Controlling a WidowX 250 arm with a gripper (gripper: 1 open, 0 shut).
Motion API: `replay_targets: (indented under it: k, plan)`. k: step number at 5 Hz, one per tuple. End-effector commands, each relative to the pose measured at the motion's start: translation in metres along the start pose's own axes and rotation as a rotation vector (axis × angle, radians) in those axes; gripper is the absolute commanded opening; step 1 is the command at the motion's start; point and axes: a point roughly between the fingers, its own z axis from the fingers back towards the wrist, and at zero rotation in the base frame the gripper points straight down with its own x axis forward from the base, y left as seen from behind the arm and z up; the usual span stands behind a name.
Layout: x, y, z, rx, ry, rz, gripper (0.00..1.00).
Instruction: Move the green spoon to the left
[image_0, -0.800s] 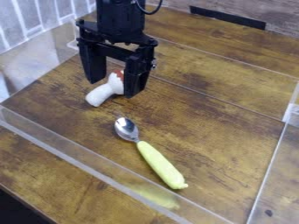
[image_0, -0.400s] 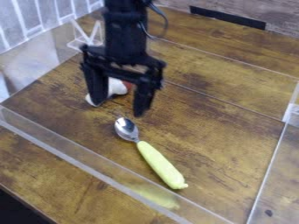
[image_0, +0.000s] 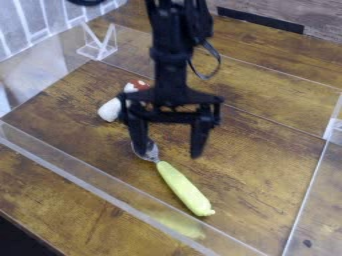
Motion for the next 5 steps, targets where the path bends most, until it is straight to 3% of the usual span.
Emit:
replay_targets:
  k: [1,3,5]
  plan:
    - [-0.001,-0.014,-0.006,-0.032,-0.032,0.139,1.0]
    - [0.006,-0.022,-0.032,-0.038,-0.047,0.387,1.0]
    - [0.015,-0.029,-0.034,-0.031,-0.077,0.468,1.0]
